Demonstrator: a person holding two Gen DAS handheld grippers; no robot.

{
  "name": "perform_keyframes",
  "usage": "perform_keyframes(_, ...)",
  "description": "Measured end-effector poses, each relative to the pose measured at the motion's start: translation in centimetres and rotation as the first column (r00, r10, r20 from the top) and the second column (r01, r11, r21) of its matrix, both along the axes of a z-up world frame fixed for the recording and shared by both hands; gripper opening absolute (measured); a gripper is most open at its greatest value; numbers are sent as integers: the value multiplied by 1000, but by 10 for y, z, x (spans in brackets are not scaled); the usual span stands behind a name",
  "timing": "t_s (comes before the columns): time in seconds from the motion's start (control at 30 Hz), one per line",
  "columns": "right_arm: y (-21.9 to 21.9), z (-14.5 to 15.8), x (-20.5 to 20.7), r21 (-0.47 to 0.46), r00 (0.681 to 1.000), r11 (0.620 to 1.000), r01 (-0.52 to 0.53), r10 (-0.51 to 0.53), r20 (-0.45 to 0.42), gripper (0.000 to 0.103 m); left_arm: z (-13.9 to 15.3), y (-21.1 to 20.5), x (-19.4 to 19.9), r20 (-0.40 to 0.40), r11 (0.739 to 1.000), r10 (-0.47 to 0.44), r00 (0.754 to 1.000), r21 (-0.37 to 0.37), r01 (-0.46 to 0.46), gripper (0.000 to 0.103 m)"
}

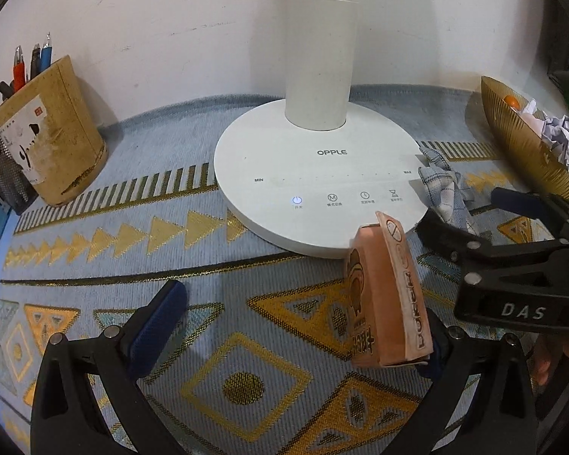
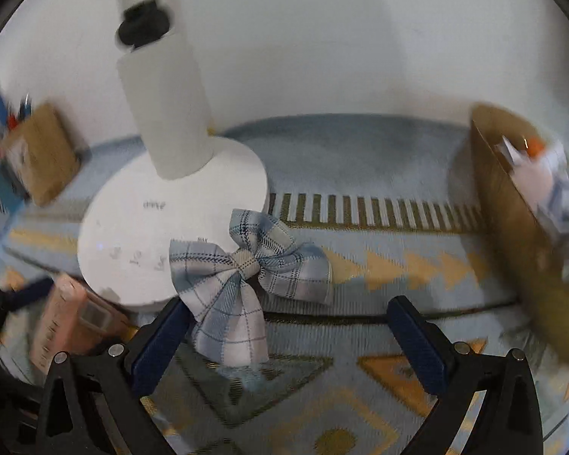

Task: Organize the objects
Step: 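Grasp the pink juice box with left tool while right tool grasps the plaid bow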

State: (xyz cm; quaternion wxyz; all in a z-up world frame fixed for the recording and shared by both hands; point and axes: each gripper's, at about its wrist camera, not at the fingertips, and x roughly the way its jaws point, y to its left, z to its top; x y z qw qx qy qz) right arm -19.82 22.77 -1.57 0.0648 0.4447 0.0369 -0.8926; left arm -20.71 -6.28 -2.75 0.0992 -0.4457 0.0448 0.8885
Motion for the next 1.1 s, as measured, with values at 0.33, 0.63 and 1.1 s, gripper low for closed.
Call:
perform_keyframes(0.33, 7, 6, -6, -17, 997, 997, -75, 76, 10, 103, 0, -2, -7, 2, 1000, 0, 1000, -1, 0, 103)
perform_keyframes(0.63, -4, 18, 8, 4, 987, 990, -144, 144, -75, 7, 18, -27, 22, -64, 991, -101, 993, 76, 106, 16)
perform_keyframes(1.1, 13, 40, 28, -169, 959, 963, -210, 169, -226, 7, 42, -118, 71, -109, 993, -53, 993, 100, 64, 16)
